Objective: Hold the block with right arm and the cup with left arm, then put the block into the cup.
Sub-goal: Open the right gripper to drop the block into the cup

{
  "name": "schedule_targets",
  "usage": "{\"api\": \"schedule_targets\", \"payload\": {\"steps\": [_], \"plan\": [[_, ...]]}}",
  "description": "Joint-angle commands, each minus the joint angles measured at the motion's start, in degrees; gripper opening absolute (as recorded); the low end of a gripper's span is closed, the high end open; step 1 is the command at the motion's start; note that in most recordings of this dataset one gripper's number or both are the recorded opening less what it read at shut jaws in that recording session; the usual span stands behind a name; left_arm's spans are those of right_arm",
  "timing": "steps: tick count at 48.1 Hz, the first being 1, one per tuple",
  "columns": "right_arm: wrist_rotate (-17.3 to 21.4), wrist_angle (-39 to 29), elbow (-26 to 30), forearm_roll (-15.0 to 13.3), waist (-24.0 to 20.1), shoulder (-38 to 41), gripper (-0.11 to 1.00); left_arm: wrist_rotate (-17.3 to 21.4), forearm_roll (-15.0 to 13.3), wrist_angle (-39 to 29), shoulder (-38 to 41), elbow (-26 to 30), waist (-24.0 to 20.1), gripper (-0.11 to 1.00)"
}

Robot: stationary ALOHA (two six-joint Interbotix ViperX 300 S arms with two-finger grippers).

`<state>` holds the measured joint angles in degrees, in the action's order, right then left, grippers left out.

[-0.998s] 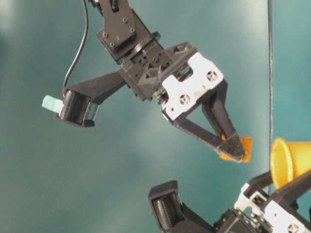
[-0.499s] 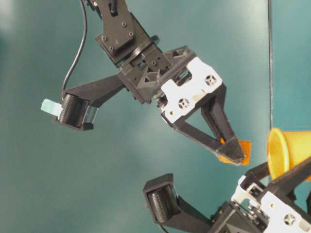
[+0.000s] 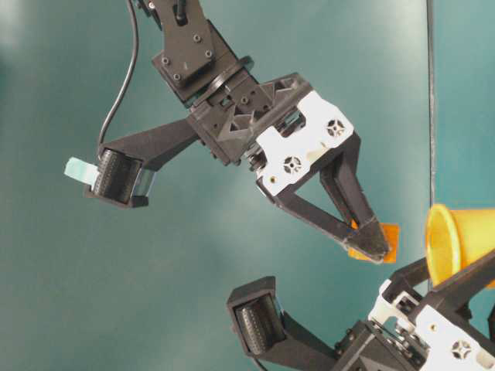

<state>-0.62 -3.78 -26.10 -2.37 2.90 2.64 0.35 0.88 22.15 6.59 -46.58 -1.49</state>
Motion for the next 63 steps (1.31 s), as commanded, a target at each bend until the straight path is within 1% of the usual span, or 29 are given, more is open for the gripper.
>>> {"api": "schedule_targets", "payload": {"steps": [1, 6, 15, 24, 63], "plan": [[-0.09, 0.53, 1.41, -0.09, 0.09, -0.97, 0.39, 0.00, 0.00, 0.26, -0.62, 1.05, 0.18, 0.64], [0.00, 0.53, 1.32, -0.09, 0.09, -0.97, 0.40, 0.00, 0.00, 0.26, -0.62, 0.97, 0.09, 0.64], [0.09, 0.53, 1.23, -0.09, 0.09, -0.97, 0.47, 0.00, 0.00, 0.26, -0.62, 1.05, 0.18, 0.64], [0.18, 0.62, 1.23, -0.09, 0.09, -0.97, 0.50, 0.00, 0.00, 0.26, -0.62, 1.05, 0.09, 0.64], [0.26, 0.62, 1.14, -0.09, 0.09, -0.97, 0.50, 0.00, 0.00, 0.26, -0.62, 1.05, 0.18, 0.64]]}}
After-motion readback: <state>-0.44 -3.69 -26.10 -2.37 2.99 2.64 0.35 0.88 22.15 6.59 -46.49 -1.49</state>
